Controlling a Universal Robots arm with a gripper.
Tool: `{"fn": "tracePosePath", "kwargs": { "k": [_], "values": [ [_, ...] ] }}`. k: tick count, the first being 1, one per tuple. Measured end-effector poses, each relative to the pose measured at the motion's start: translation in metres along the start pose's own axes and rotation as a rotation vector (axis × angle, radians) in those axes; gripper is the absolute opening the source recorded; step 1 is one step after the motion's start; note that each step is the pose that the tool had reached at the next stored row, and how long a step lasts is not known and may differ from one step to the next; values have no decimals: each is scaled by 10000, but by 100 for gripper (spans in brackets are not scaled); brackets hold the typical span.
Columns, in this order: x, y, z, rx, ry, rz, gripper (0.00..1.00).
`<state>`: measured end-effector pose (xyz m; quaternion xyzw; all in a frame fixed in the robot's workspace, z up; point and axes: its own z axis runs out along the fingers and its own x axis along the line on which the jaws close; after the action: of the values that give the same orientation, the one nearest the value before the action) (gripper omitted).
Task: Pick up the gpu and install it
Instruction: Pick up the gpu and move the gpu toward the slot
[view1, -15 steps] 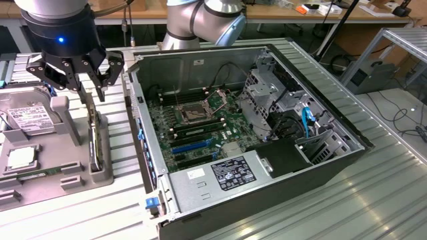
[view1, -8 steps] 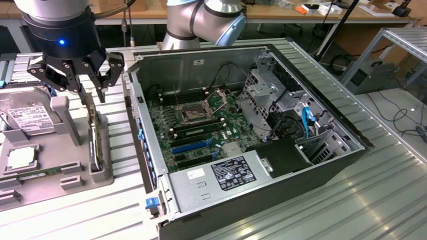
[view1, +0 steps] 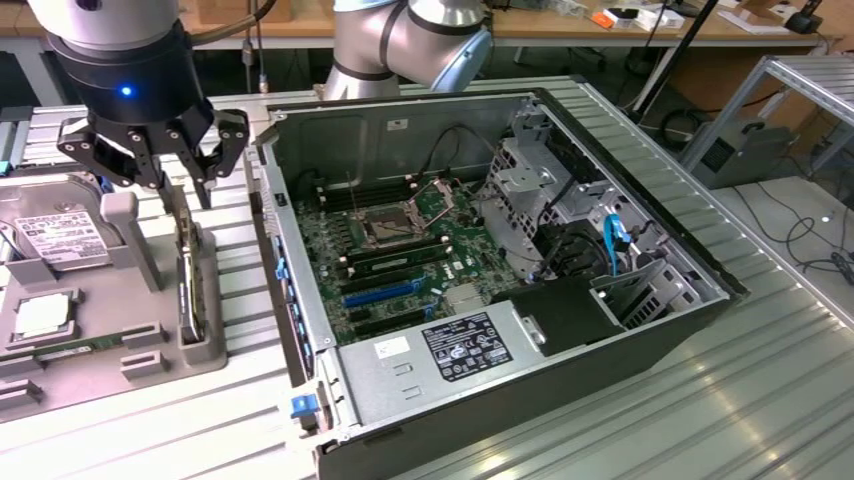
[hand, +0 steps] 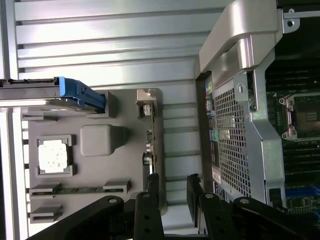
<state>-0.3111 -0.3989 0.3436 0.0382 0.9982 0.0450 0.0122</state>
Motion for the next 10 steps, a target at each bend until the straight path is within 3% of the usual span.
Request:
{"fn": "tracePosePath", "kwargs": {
  "k": [10],
  "values": [
    [1,-4,43,-2,0,0,36]
  ]
}}
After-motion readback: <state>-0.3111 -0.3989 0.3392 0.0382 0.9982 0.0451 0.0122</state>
